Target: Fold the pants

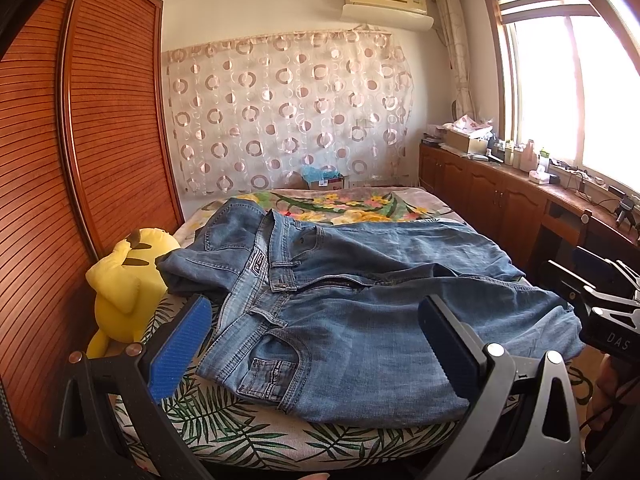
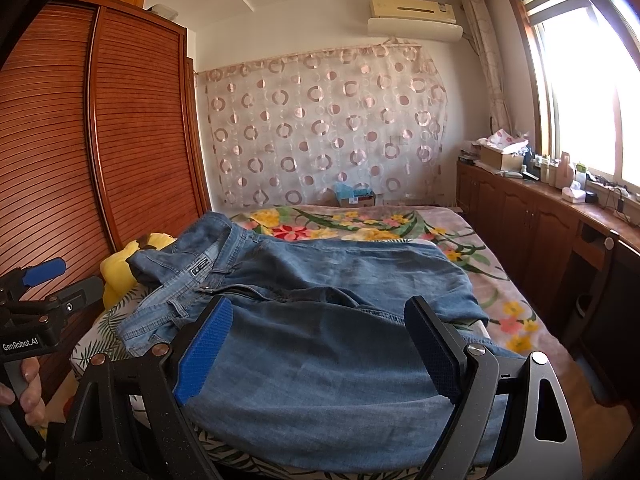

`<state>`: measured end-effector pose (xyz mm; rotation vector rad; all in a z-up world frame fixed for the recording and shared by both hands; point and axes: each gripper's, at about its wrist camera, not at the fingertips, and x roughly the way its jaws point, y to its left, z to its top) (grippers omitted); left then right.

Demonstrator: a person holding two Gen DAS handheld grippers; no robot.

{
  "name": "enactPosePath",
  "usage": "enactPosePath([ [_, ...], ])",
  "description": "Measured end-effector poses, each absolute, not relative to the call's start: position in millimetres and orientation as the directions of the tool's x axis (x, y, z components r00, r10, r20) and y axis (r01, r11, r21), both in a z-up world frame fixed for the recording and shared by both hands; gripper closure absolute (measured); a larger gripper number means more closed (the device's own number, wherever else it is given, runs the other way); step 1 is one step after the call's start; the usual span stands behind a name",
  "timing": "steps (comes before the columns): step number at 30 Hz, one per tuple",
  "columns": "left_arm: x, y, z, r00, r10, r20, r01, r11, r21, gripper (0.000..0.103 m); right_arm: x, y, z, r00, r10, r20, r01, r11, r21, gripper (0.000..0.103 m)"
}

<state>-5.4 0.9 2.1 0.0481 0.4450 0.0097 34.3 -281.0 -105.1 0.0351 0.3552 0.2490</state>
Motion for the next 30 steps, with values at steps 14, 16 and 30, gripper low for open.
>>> enactPosePath([
  [14,-6.4,1.3,5.4,0.901,0.021,-0.434,0.001,0.999,0.05,0.0,33.9,-281.4,-105.2,0.908,0.246,-0.34,-0.234,0.969,0.076,0.014],
  [16,-6.2,2.5,6.7,0.898,0.018,-0.439,0.002,0.999,0.044,0.0,34.3,-281.5,-105.2,0.907,0.246,-0.343,-0.234,0.969,0.076,0.014],
  [30,18.5,28.6,-33.8,0.848,0.003,-0.531,0.006,1.0,0.016,0.0,52.0,-288.1,-125.7,0.882,0.211,-0.422,-0.204,0.977,0.061,0.017],
])
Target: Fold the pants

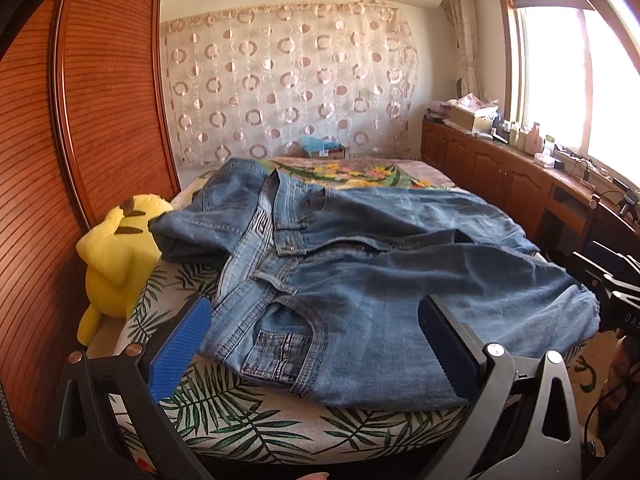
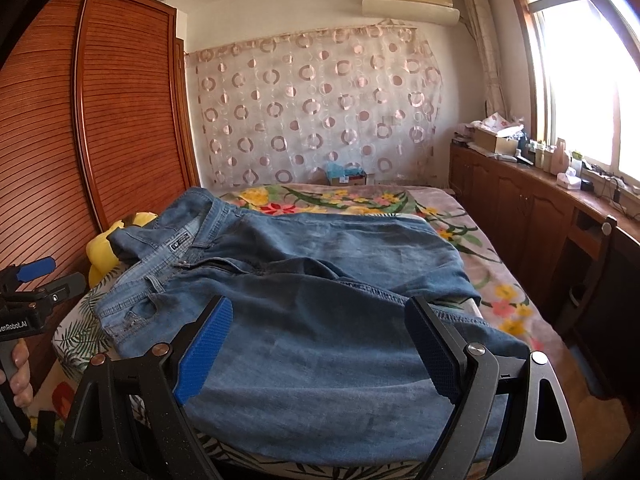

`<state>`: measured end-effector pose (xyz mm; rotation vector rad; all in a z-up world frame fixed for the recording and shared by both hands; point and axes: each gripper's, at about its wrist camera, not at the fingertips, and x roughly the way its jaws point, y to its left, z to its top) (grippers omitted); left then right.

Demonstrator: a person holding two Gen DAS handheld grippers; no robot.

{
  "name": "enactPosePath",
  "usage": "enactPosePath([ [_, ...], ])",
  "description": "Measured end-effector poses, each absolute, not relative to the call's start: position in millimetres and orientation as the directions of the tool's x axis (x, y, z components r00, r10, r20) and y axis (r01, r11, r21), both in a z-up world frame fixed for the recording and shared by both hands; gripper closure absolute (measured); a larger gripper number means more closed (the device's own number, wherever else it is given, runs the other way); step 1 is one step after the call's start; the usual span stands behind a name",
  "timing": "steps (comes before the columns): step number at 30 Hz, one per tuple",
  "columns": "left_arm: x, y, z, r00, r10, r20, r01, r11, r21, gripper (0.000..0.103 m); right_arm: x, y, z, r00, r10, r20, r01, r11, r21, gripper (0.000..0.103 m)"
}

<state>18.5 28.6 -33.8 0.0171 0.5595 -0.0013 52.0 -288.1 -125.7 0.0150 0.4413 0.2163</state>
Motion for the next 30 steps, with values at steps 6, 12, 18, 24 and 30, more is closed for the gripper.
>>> enactPosePath([
  [6,29.7,44.2,-59.6,0.818,-0.018,-0.575,0.016,1.0,-0.01,0.0,59.1,-293.9,-132.3,0.863,0.199,-0.465,-0.198,0.979,0.051,0.022],
  [12,43.0,66.1,-79.7,0.79,-0.01,-0.613,-0.002,1.0,-0.019,0.0,66.2,-308.8,-130.8,0.848,0.177,-0.499,-0.181,0.983,0.041,0.023],
  [18,56.7,94.2,-97.1,0.76,0.031,-0.649,-0.05,0.999,-0.011,0.0,73.9,-318.1,-124.1,0.844,0.117,-0.523,-0.144,0.99,-0.01,0.023],
  [24,70.0,119.4,-112.7,0.733,0.049,-0.679,-0.075,0.997,-0.009,0.003,74.5,-314.6,-122.8,0.829,0.087,-0.553,-0.127,0.991,-0.034,0.023],
  [30,80.8,136.3,-127.4,0.697,0.038,-0.716,-0.084,0.996,-0.03,0.013,76.4,-316.0,-121.7,0.806,0.046,-0.59,-0.089,0.995,-0.043,0.023],
])
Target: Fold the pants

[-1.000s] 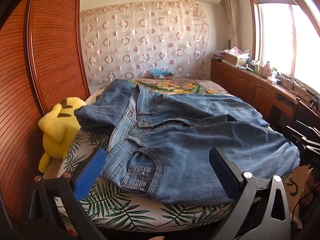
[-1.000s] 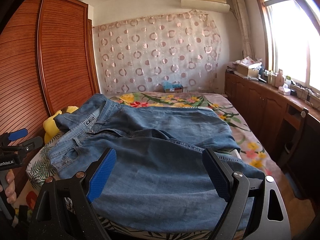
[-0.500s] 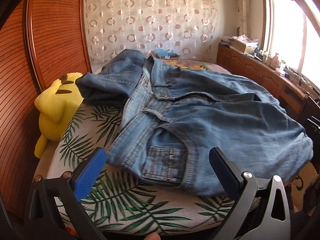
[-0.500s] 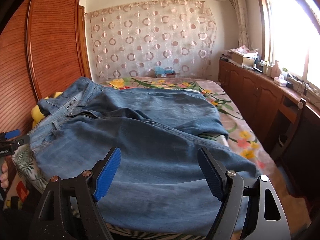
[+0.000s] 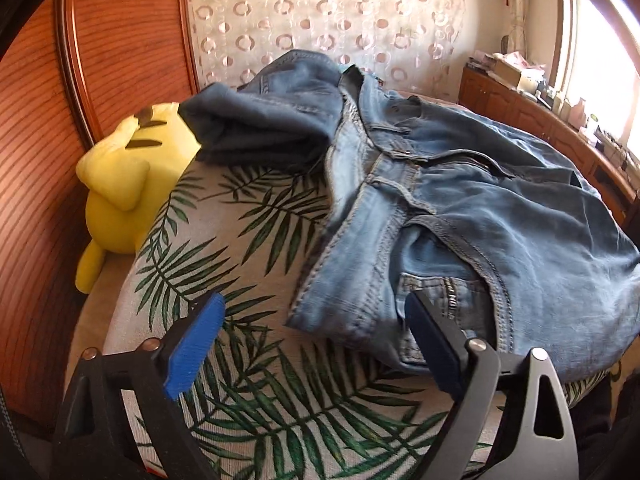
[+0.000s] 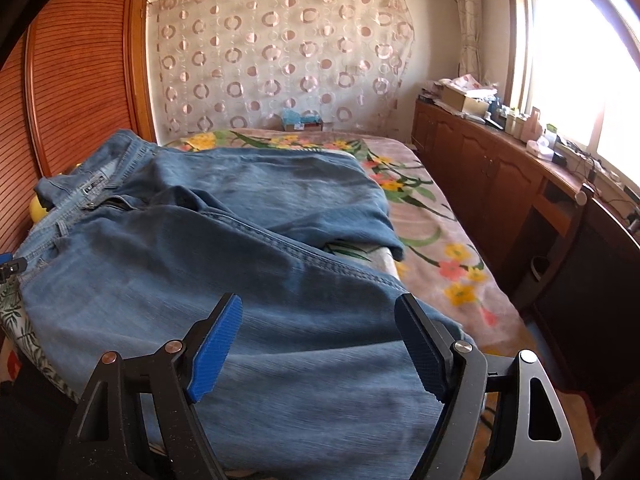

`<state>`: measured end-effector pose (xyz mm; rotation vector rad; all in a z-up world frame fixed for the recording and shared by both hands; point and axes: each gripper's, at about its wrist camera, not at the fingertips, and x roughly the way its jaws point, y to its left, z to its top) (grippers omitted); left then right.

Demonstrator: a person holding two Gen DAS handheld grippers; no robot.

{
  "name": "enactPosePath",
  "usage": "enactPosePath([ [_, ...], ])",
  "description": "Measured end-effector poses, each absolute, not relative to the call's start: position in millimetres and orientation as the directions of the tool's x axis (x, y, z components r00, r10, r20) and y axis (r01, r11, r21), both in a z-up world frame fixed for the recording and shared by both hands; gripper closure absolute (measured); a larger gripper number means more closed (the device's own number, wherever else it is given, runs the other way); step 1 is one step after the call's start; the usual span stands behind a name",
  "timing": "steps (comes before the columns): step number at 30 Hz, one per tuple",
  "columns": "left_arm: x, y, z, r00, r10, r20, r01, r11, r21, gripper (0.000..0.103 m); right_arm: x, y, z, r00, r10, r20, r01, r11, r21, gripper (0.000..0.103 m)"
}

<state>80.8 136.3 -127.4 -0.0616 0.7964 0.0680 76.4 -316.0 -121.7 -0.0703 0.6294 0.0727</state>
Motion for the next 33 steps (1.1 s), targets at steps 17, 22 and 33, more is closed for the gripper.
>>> enactPosePath([
  [17,85.8,139.8,-134.8,0.691,-0.035,-0.722,-0.069,0.991,-0.115,0.047,72.5,-322.0,-110.5,0.75,-0.02,-0.661,-0.037,0.997,-0.073,0.023],
  [22,86.2,137.3,-135.5,0.694,-0.016,-0.72,-0.073,0.993,-0.093,0.047,78.4,-327.4,-106.4,0.744,-0.008,-0.668,-0.034,0.998,-0.049,0.023],
  [33,81.9,133.0,-128.3,0.7,-0.087,-0.709,-0.015,0.991,-0.136,0.073,85.1,-336.8,-108.7,0.71,0.074,-0.7,-0.085,0.996,0.019,0.048],
])
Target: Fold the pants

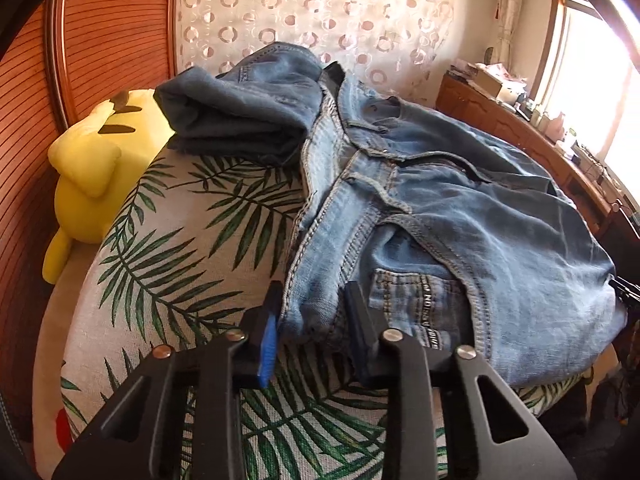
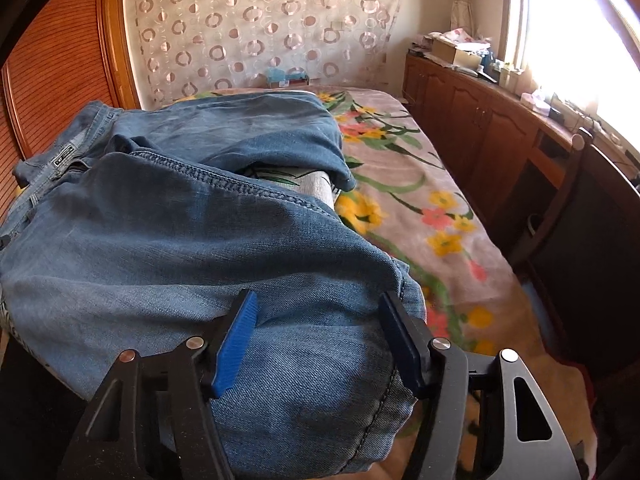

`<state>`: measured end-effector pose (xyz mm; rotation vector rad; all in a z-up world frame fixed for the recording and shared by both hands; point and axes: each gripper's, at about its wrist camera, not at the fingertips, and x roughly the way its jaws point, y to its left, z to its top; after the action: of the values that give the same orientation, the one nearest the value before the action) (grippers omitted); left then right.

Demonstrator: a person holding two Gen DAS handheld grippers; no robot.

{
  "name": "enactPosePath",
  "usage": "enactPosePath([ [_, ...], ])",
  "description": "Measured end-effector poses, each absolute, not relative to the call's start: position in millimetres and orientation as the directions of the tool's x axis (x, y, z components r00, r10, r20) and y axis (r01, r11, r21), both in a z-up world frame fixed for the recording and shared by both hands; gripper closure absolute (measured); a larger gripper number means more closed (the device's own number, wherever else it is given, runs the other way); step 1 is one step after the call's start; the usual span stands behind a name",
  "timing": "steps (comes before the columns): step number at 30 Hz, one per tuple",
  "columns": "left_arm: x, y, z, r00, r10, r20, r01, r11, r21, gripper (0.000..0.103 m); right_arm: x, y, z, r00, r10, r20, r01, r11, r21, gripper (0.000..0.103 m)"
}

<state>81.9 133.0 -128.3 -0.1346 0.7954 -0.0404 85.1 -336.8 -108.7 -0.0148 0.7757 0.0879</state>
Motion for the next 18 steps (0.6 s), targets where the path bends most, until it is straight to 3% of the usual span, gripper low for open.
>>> enactPosePath([
  [2,78.4,130.6,-122.3,0.712,-0.095,-0.696,-0.003,0.991,-0.137,0.076,86.6,-340.3,-107.4,0.709,0.081,-0.7,-0.093,0.995,0.021,0.058],
  [4,73.5,127.8,-113.6,0.727,-0.1,-0.679,0.011,0.991,-0.133,0.079,84.5,-339.3,-104.9,0.712,0.07,-0.699,-0.1,0.995,-0.002,0.079],
  [6,68.0,124.9,-103.1,0.743,-0.11,-0.66,0.026,0.99,-0.135,0.081,86.2,-339.9,-104.5,0.718,0.047,-0.694,-0.095,0.995,-0.03,0.092],
  [10,56.1,122.3,-80.6,0.782,-0.113,-0.613,0.039,0.99,-0.133,0.083,81.1,-342.9,-94.3,0.745,0.049,-0.666,-0.1,0.994,-0.039,0.098],
  [18,31.4,128.8,-43.6,0.836,-0.114,-0.537,0.043,0.989,-0.143,0.084,77.3,-334.3,-63.3,0.804,0.04,-0.593,-0.117,0.989,-0.092,0.099],
])
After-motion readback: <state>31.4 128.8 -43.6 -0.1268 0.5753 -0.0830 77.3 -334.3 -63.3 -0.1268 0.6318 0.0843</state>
